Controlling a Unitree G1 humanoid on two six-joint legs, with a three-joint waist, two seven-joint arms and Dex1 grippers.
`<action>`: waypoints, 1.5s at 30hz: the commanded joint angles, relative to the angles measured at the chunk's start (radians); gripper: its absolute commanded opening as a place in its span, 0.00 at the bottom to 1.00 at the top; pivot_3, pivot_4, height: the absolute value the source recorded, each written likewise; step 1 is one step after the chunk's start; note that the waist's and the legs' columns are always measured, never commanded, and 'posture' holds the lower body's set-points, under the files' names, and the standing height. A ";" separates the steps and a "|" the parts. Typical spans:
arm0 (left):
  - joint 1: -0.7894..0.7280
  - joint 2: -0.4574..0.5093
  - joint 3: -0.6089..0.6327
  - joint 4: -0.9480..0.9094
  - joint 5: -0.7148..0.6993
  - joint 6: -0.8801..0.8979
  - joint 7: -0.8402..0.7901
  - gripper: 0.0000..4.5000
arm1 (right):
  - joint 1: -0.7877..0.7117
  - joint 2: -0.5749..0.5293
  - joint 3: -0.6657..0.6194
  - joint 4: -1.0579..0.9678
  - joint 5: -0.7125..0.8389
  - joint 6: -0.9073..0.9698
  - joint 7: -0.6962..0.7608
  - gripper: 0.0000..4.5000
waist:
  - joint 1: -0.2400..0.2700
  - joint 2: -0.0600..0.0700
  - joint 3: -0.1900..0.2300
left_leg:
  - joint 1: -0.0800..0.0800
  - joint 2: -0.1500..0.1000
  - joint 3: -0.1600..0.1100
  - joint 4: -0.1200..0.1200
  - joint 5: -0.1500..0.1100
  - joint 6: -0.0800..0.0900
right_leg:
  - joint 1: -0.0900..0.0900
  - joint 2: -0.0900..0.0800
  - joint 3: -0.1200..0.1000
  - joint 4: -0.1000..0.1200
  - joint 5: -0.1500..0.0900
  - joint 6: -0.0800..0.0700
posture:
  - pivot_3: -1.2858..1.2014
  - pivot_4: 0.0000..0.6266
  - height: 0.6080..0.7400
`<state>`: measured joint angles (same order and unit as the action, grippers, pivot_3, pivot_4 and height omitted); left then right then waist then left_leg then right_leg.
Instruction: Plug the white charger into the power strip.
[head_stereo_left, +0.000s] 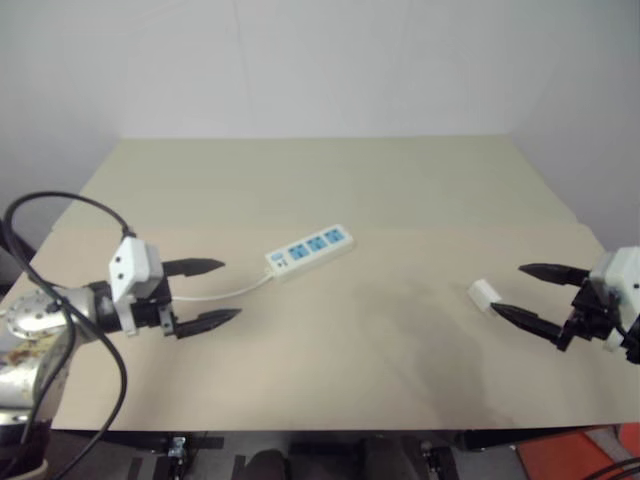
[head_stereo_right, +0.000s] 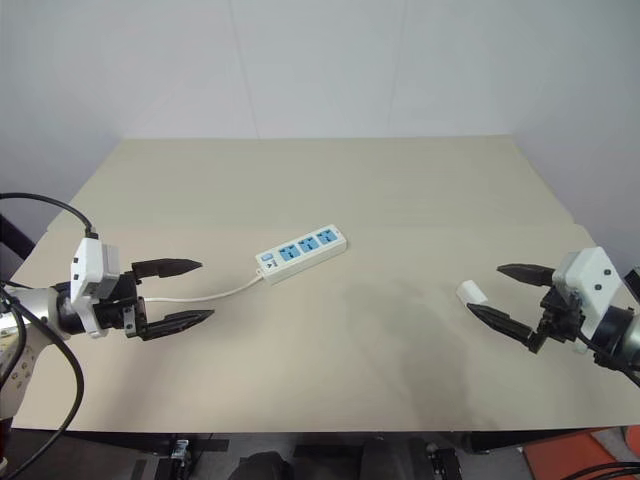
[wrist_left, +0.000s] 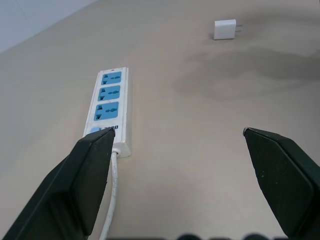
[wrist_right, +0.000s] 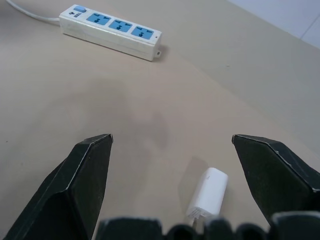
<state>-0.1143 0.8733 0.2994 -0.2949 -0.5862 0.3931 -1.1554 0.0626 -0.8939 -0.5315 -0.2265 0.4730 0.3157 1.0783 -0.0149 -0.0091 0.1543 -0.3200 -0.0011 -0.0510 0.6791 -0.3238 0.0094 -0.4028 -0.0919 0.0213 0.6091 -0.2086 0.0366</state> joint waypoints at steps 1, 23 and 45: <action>-0.040 0.010 0.012 0.015 -0.014 -0.012 -0.005 1.00 | 0.016 -0.014 -0.039 -0.058 0.028 0.008 -0.006 1.00 | 0.002 0.000 0.000 | 0.000 0.000 0.000 0.000 0.000 0.000 | 0.000 0.000 0.000 0.000 0.000 0.000 | 0.52 0.24 1.00; -0.549 -0.292 -0.271 0.755 0.258 -0.321 -0.004 1.00 | -0.249 0.028 0.226 -0.206 0.038 0.111 -0.211 1.00 | 0.001 -0.001 0.001 | -0.001 -0.001 -0.002 0.000 0.000 0.000 | 0.000 0.000 -0.002 0.000 0.000 0.000 | 0.52 0.24 1.00; -0.784 -0.464 -0.309 1.443 0.492 -0.685 0.037 1.00 | -0.262 0.043 0.238 -0.259 0.104 0.132 -0.213 1.00 | 0.001 -0.003 0.002 | -0.006 -0.001 -0.003 0.001 0.000 0.000 | -0.001 0.000 -0.005 0.000 0.001 0.001 | 0.52 0.24 1.00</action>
<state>-0.8681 0.4065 -0.0176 1.1382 -0.1051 -0.2630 -1.1276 -0.1995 -0.8400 -0.2500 -0.4449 0.5472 0.4425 0.8708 -0.0143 -0.0118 0.1558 -0.3259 -0.0023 -0.0544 0.6799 -0.3236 0.0092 -0.4040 -0.0923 0.0168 0.6094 -0.2076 0.0379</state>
